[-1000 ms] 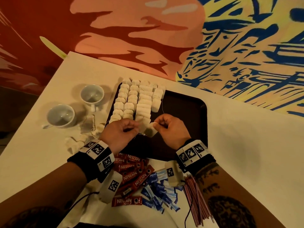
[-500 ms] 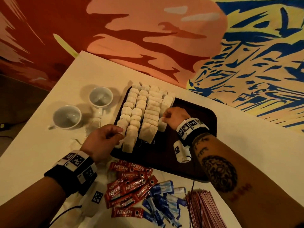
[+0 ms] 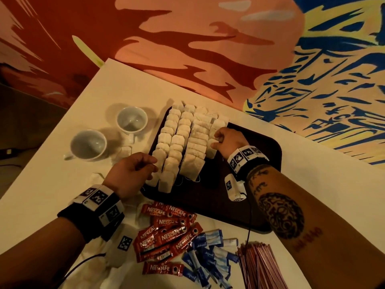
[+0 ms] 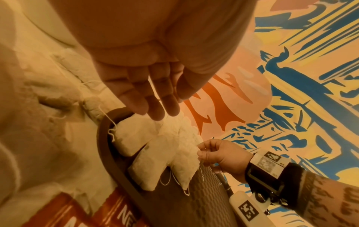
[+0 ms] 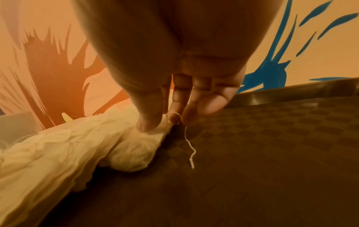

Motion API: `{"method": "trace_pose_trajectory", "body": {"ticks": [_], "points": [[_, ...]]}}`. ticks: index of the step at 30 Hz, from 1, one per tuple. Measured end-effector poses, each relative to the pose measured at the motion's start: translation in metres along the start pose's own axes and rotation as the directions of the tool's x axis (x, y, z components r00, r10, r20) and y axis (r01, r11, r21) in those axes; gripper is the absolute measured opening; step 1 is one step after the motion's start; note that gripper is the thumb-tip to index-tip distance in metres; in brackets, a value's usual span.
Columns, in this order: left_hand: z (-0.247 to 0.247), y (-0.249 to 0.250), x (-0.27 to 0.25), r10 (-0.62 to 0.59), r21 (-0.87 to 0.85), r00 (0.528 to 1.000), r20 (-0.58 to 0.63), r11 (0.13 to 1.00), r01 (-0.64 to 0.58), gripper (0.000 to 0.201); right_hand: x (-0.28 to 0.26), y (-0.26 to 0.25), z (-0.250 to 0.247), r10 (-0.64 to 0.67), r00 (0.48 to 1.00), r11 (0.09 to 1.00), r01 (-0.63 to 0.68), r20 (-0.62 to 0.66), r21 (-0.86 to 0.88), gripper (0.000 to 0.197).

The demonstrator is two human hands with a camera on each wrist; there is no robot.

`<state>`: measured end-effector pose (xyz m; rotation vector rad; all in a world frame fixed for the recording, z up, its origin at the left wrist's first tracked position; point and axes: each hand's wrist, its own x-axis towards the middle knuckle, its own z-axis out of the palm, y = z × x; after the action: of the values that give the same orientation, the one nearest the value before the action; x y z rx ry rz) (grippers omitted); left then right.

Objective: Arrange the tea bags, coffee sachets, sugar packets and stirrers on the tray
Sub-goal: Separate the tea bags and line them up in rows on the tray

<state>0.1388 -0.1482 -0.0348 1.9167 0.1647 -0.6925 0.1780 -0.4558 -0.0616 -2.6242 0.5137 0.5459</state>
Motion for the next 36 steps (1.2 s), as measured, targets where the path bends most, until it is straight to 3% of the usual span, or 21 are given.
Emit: {"method": "trace_pose_trajectory", "body": {"ticks": [3,6,9,13,17,19,22,26,28,30,34,36], "points": [[-0.005,-0.002,-0.004,0.023,-0.021,0.999,-0.024,1.000,-0.024,0.013,-0.015,0.000,-0.001,0.002,0.998,1.000,0.000,-0.062,0.024,0.042],[-0.021,-0.011,-0.012,0.019,-0.017,0.998,-0.064,1.000,-0.020,0.013,-0.047,-0.006,0.005,-0.016,0.993,0.997,0.025,-0.120,0.075,0.032],[-0.042,-0.029,-0.022,-0.011,0.042,0.992,-0.122,0.999,0.016,0.013,-0.094,-0.012,0.026,-0.056,0.998,0.993,0.060,-0.041,0.099,0.023],[-0.063,-0.049,-0.044,0.016,0.372,0.986,-0.168,0.927,0.048,0.009,-0.143,-0.007,0.071,-0.070,0.992,0.994,0.061,0.103,0.088,0.024],[-0.083,-0.066,-0.062,0.116,0.387,0.941,-0.319,0.922,0.017,0.020,-0.164,0.006,0.103,-0.095,0.992,0.990,0.086,0.080,0.115,0.037],[-0.092,-0.080,-0.070,0.020,0.409,0.947,-0.322,0.905,0.120,0.035,-0.168,0.010,0.107,-0.116,0.992,0.988,0.109,0.057,0.113,0.037],[-0.092,-0.097,-0.090,-0.143,0.522,0.954,-0.263,0.811,0.265,0.071,-0.167,0.012,0.109,-0.149,0.987,0.986,0.144,0.061,0.088,0.037],[-0.074,-0.120,-0.118,-0.286,0.635,0.943,-0.171,0.699,0.328,0.132,-0.165,0.012,0.108,-0.148,0.987,0.987,0.142,0.065,0.078,0.036],[-0.064,-0.136,-0.131,-0.305,0.692,0.941,-0.145,0.648,0.317,0.144,-0.165,0.012,0.108,-0.146,0.988,0.987,0.142,0.054,0.080,0.036],[-0.052,-0.151,-0.139,-0.279,0.706,0.949,-0.144,0.644,0.296,0.137,-0.165,0.010,0.107,-0.145,0.988,0.987,0.140,0.055,0.082,0.036],[-0.042,-0.159,-0.134,-0.205,0.645,0.953,-0.223,0.702,0.302,0.089,-0.166,0.009,0.105,-0.142,0.988,0.987,0.137,0.065,0.079,0.034],[-0.044,-0.160,-0.125,-0.114,0.689,0.970,-0.216,0.686,0.234,0.072,-0.166,0.009,0.106,-0.144,0.988,0.987,0.139,0.063,0.080,0.033]]}}
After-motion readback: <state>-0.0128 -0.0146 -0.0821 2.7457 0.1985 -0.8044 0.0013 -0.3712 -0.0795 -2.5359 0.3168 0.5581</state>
